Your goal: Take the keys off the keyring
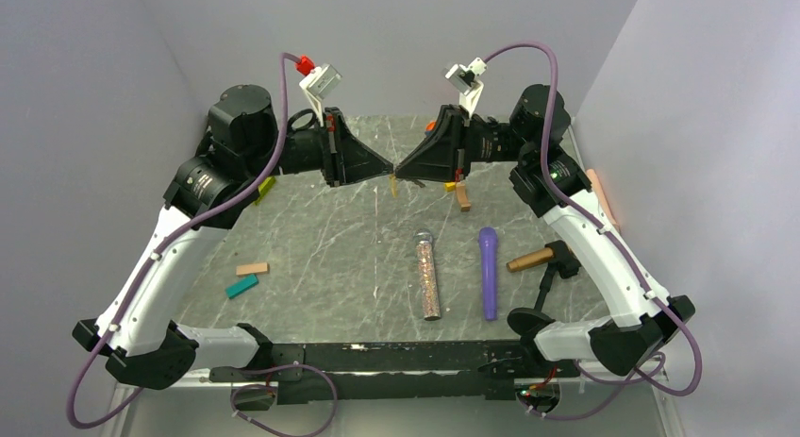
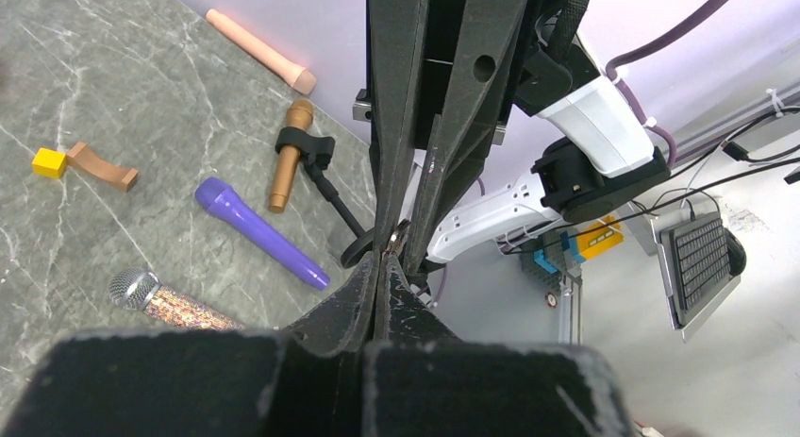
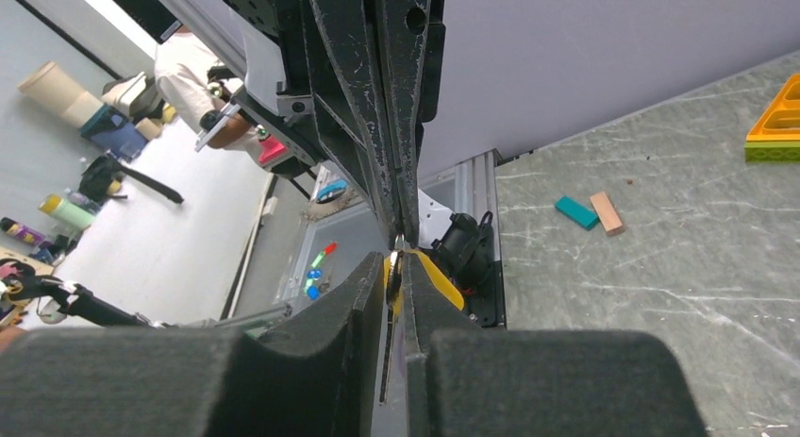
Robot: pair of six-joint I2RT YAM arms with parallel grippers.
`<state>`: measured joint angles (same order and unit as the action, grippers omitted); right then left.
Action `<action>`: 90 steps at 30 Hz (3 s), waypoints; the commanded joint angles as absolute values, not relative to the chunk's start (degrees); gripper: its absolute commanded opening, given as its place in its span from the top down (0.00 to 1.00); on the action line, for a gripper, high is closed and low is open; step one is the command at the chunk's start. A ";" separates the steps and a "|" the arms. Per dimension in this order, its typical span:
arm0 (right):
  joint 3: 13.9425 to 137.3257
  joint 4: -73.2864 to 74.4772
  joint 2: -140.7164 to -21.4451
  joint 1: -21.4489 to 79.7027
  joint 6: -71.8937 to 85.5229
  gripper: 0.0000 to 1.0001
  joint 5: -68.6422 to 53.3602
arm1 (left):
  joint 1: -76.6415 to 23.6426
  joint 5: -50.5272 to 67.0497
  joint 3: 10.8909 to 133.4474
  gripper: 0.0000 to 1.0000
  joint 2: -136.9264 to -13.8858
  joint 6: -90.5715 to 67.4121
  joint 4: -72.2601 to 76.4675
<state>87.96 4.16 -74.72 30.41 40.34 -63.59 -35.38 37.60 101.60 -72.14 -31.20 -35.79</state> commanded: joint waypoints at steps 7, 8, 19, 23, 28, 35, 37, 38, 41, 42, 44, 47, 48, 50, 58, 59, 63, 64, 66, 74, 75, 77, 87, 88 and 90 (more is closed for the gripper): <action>88.68 1.14 -74.17 30.52 40.52 0.90 -64.97 | -35.33 34.25 103.29 1.00 -70.80 -32.46 -32.69; 88.68 1.14 -74.05 30.50 40.56 0.90 -64.85 | -35.34 34.16 103.21 1.00 -70.76 -32.56 -32.52; 87.27 -4.25 -73.56 30.48 43.73 0.97 -62.00 | -35.32 32.16 100.20 1.00 -68.80 -34.61 -28.87; 86.90 -6.58 -73.52 30.49 45.12 0.99 -60.74 | -35.33 30.65 98.82 1.00 -67.50 -35.14 -27.76; 86.15 -10.83 -73.69 30.50 47.92 1.00 -59.05 | -35.37 28.45 94.43 1.00 -64.87 -37.54 -23.26; 84.48 -17.80 -74.09 30.50 52.57 1.00 -56.08 | -36.27 23.19 87.11 1.00 -60.58 -40.84 -15.60; 84.26 -18.88 -74.16 30.42 53.29 1.00 -55.01 | -36.63 21.22 85.19 1.00 -59.57 -41.71 -13.42; 84.24 -19.47 -74.30 30.47 53.67 1.00 -54.53 | -36.93 20.18 83.94 1.00 -59.12 -42.02 -12.21; 84.39 -21.59 -75.04 30.50 55.36 1.00 -53.87 | -38.00 17.66 81.57 1.00 -58.30 -43.14 -8.64; 84.45 -21.88 -75.27 30.57 55.63 1.00 -53.68 | -38.43 17.55 81.19 1.00 -58.46 -43.30 -7.47; 84.71 -22.27 -75.68 30.59 55.85 1.00 -53.40 | -39.36 17.14 82.01 1.00 -59.47 -42.91 -7.41; 85.26 -21.40 -75.97 30.59 55.20 1.00 -53.51 | -40.39 16.13 83.61 1.00 -60.73 -41.64 -8.46; 85.40 -20.71 -75.95 30.59 54.81 1.00 -53.57 | -40.38 15.76 84.19 1.00 -60.87 -41.27 -9.19; 85.59 -18.82 -75.81 30.56 53.36 1.00 -53.76 | -40.42 15.20 85.53 0.92 -61.11 -40.10 -11.19; 85.60 -7.50 -73.14 30.44 44.90 1.00 -53.46 | -40.39 13.01 97.41 0.33 -62.59 -29.29 -26.63; 85.67 -6.01 -72.81 30.44 43.83 1.00 -53.44 | -40.36 12.56 98.51 0.31 -62.66 -27.90 -28.23; 86.47 -0.41 -72.04 30.50 39.40 1.00 -54.16 | -38.34 18.40 103.43 0.31 -64.78 -24.05 -33.15; 86.99 1.73 -72.06 30.44 38.39 1.00 -54.59 | -37.24 23.41 105.13 0.31 -66.03 -23.41 -35.23; 88.43 5.01 -72.34 30.45 36.25 1.00 -56.58 | -35.58 30.03 108.94 0.31 -69.06 -21.97 -39.20; 96.51 18.66 -75.39 30.50 25.64 1.00 -63.01 | -33.57 40.59 118.80 0.45 -77.08 -20.10 -49.31; 96.69 18.82 -75.36 30.47 25.57 1.00 -63.13 | -33.53 40.98 118.84 0.46 -77.42 -20.45 -49.38; 96.25 17.84 -75.06 30.42 26.14 1.00 -63.18 | -33.51 41.65 118.25 0.47 -77.84 -21.60 -48.99; 96.51 18.31 -74.57 30.48 25.87 1.00 -62.05 | -33.54 44.41 115.28 0.55 -77.60 -25.24 -44.92; 96.76 18.82 -74.62 30.44 25.67 1.00 -61.74 | -33.50 44.53 115.18 0.56 -77.61 -25.30 -44.96; 96.94 18.86 -74.69 30.49 25.56 1.00 -61.48 | -33.57 44.82 114.87 0.55 -77.52 -25.40 -44.94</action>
<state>94.65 18.59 -74.94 30.48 27.03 -61.82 -33.67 42.50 115.48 -78.52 -24.14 -47.40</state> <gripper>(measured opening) 0.029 0.446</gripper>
